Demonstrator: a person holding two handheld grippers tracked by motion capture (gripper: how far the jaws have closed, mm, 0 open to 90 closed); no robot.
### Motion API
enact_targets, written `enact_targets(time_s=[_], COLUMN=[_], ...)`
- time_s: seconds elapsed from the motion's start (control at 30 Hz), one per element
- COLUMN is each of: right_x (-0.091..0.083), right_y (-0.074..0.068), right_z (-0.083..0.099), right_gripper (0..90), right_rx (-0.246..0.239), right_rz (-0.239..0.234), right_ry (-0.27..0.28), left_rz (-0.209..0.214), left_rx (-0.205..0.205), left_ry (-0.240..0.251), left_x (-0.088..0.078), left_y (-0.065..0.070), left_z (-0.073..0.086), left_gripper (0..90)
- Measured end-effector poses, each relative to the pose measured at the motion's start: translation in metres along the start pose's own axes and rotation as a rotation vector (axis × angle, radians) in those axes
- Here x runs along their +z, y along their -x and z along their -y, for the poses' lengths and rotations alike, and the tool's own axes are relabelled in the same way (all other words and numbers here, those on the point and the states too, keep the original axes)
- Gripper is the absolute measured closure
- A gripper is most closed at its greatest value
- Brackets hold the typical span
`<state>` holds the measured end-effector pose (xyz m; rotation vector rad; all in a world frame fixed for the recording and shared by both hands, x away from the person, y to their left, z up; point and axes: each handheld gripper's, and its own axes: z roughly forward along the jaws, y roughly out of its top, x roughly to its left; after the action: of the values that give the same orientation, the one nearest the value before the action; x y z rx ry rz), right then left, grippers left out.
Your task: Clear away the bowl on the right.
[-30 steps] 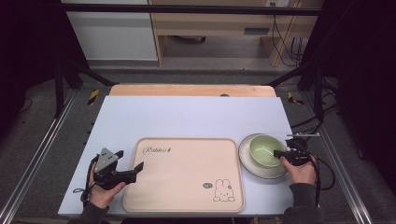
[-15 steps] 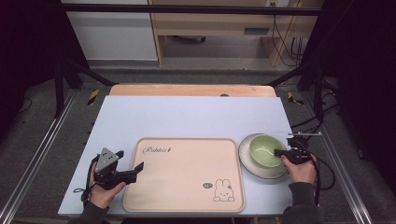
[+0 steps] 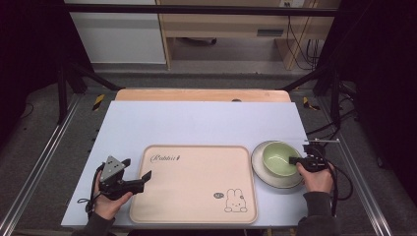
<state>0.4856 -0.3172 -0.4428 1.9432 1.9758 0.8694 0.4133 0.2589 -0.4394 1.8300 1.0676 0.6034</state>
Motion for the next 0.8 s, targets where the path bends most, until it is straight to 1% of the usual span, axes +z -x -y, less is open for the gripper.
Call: enact_targets(time_s=[0.07,0.13,0.17,0.37,0.4,0.47,0.7,0.73,0.8], right_x=[0.000,-0.001,-0.002,-0.004,-0.004,-0.005,-0.009,-0.010,-0.011], right_y=[0.000,-0.002,-0.002,-0.005,-0.006,-0.007,-0.011,-0.012,-0.012], right_z=[0.000,0.000,0.000,-0.001,-0.001,-0.001,-0.002,-0.002,-0.002], right_gripper=[84.4,84.4,84.4,84.5,84.5,84.4,84.2,84.1,83.9], right_rx=[-0.014,-0.007,-0.022,-0.016,-0.036,-0.042,-0.033,-0.046,-0.055], right_rz=[0.006,0.004,0.012,0.014,0.026,0.028,0.034,0.041,0.044], right_ry=[0.009,0.007,0.009,0.013,0.021,0.027,0.038,0.042,0.045], left_rz=[0.001,0.002,0.002,0.004,0.004,0.005,0.006,0.006,0.006], left_rx=[0.000,0.000,0.000,-0.003,-0.004,-0.004,-0.003,-0.004,-0.001], left_ry=[0.000,0.001,0.001,0.001,0.003,0.003,0.008,0.009,0.007], left_x=[0.000,0.000,0.000,0.000,0.000,0.000,-0.001,-0.001,-0.001], left_y=[0.000,0.000,0.000,0.000,0.000,0.000,0.000,0.000,0.000], left_z=[0.000,0.000,0.000,0.000,0.000,0.000,-0.001,-0.001,-0.001], left_gripper=[11.4,11.3,11.3,11.4,11.4,11.4,11.3,11.3,11.3])
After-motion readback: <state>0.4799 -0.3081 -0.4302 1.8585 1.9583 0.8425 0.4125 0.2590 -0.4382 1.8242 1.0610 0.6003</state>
